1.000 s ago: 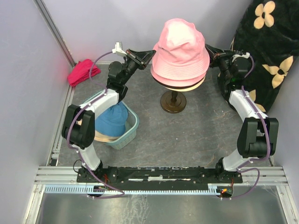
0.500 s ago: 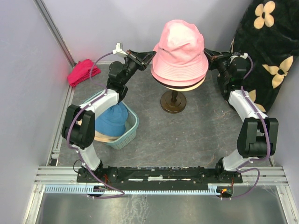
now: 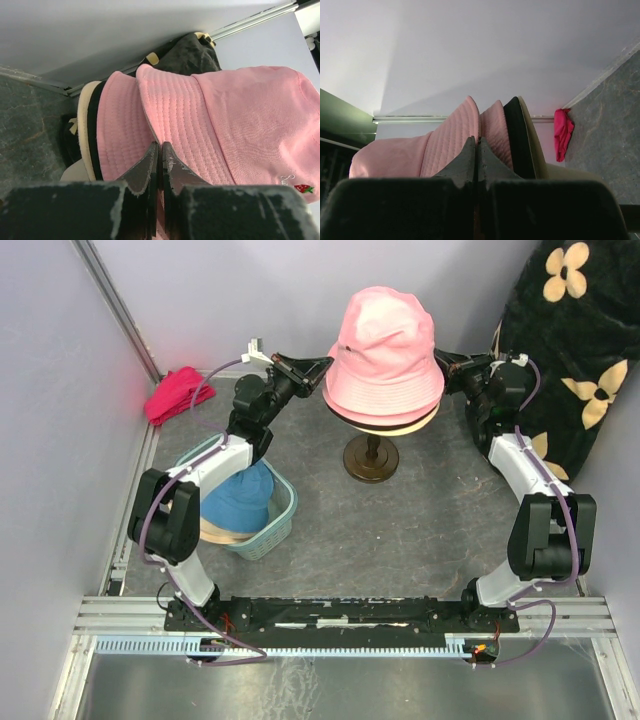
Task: Stack the hats
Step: Stack the hat on the hat.
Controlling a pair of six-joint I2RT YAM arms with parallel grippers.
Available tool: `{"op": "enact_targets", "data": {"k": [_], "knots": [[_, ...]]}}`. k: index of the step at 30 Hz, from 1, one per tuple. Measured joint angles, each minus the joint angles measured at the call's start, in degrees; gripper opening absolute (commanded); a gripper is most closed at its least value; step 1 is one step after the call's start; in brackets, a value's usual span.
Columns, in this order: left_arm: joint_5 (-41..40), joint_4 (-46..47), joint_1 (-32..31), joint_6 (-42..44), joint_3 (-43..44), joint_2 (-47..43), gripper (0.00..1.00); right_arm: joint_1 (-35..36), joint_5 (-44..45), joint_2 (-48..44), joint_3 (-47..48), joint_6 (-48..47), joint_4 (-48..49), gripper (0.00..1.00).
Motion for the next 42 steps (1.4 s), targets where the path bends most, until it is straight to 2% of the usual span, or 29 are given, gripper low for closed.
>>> {"op": "enact_targets", "data": {"k": [36, 38, 42], "knots": [[-2.2, -6.3, -1.1, -0.1, -1.2, -2.7, 0.03, 0.3, 0.0, -1.7, -2.8, -2.3, 0.5, 0.01], [-2.2, -6.2, -1.2, -0.1, -1.2, -2.7, 0.03, 0.3, 0.0, -1.7, -2.8, -2.4, 0.5, 0.05], [-1.9, -5.5, -1.2, -0.1, -1.5, -2.7, 0.03, 0.3, 0.0, -1.7, -2.8, -2.5, 0.6, 0.27]]}}
